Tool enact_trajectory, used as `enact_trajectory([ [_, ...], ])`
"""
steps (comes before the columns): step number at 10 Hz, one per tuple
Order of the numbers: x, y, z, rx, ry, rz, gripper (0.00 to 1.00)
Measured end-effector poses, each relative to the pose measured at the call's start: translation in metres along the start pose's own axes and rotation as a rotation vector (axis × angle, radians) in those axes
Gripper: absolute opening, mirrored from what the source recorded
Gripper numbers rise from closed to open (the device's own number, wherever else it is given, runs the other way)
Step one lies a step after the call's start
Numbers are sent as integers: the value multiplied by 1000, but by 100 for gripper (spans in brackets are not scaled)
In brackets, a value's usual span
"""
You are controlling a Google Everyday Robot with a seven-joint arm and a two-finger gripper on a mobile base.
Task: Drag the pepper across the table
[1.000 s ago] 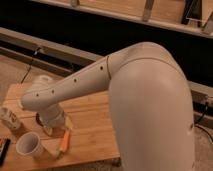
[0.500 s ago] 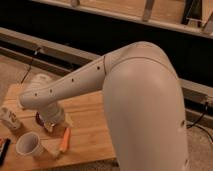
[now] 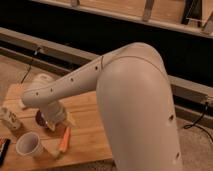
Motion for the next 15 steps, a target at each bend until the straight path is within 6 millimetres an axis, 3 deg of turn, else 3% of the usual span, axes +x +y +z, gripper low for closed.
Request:
enact_trajectory([
  [8,-3,-1,60,-73,7,5,65],
  [12,-3,14,77,-81,19,-34,65],
  [15,-5,13,85,-64,32,-36,65],
])
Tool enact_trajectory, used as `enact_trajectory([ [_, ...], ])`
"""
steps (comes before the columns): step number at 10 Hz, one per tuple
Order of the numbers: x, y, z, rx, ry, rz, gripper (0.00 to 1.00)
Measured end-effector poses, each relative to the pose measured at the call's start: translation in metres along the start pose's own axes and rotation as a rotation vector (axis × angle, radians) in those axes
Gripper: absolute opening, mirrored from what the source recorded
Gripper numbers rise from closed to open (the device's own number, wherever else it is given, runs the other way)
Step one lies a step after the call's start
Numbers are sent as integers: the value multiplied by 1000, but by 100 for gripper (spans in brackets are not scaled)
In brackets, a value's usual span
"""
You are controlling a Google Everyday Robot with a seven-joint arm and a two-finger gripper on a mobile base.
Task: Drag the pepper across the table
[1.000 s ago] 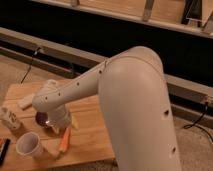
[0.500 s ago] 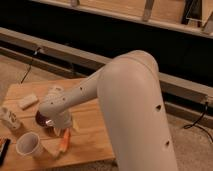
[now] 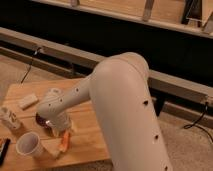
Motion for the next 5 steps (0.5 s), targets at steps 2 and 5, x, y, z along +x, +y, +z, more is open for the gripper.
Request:
enact_trajectory([
  [2,-1,-3,5,7,10,10,65],
  [5,-4,0,9,7,12,9,65],
])
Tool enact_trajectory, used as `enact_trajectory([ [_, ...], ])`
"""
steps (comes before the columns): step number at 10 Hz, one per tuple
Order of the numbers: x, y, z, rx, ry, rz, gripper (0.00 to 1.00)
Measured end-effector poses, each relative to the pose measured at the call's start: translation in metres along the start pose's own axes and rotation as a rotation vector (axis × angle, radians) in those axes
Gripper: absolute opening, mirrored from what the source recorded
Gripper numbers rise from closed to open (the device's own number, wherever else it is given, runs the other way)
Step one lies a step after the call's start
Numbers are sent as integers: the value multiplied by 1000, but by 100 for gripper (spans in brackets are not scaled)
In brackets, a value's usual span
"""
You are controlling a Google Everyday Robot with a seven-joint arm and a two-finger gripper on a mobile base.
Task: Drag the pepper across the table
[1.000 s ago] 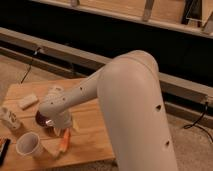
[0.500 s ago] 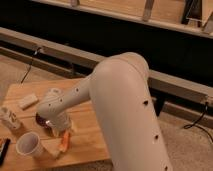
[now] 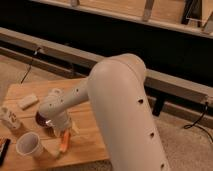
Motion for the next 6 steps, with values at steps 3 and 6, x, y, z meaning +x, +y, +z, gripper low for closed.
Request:
enact_trajectory([
  [3,-5,7,1,-14,-7,-7,65],
  [6,-4,9,3,-20,1,-9,65],
])
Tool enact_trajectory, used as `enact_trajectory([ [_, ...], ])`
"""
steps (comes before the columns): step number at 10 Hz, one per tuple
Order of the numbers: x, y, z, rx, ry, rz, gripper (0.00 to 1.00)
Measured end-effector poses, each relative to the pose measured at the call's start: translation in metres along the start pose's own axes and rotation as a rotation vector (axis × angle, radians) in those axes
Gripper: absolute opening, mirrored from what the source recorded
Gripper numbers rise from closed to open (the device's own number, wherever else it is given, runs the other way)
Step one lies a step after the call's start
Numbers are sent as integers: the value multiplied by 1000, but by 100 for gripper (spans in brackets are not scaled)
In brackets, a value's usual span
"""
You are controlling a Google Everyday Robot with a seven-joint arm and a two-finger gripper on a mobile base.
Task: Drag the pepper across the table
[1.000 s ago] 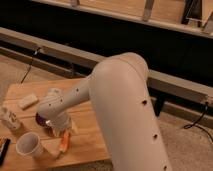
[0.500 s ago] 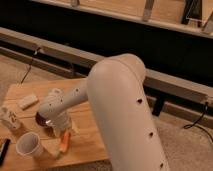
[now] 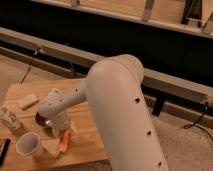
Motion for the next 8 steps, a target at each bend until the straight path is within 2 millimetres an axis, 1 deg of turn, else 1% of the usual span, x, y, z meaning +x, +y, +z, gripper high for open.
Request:
enact_trajectory([
  [4,1,3,0,-5,13,-13,65],
  [5,1,3,1,-5,17,-16,64],
  [6,2,3,1,-5,21,-18,59],
  [7,2,3,2,-4,27,-20,48],
  [8,2,2,2,-4,32,-20,45],
])
